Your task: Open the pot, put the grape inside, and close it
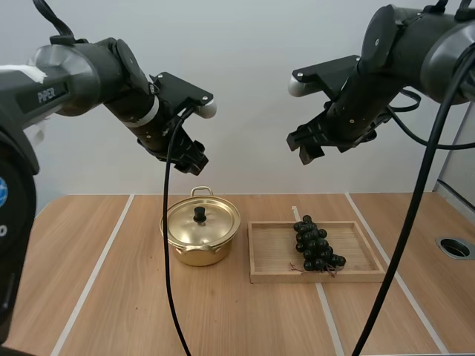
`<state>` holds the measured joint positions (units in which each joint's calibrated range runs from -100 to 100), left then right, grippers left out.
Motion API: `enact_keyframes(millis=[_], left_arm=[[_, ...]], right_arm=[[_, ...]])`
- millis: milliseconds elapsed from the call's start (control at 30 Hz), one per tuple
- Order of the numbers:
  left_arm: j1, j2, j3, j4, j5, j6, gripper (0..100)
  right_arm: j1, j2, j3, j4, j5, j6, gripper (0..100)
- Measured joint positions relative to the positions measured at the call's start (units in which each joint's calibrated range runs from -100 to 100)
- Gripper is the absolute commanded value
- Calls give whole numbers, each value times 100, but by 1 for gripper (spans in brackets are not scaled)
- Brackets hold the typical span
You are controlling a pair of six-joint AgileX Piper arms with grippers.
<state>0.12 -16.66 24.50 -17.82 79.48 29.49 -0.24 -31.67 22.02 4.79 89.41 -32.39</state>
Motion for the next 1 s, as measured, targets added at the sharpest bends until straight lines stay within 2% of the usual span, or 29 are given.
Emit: enact_keyframes(millis=[267,567,767,1000], left_arm=[[-29,666,0,-37,68,22,100],[-440,1092,0,172,-120,-91,100],[-458,1387,0,831,-137,-361,100],[-458,1715,0,887,-74,-460,100]], right_arm=[[0,0,280,0,-386,0,100],[0,0,280,0,-564,0,100],[0,0,280,0,-586,0,100],[0,0,280,0,-586,0,100]])
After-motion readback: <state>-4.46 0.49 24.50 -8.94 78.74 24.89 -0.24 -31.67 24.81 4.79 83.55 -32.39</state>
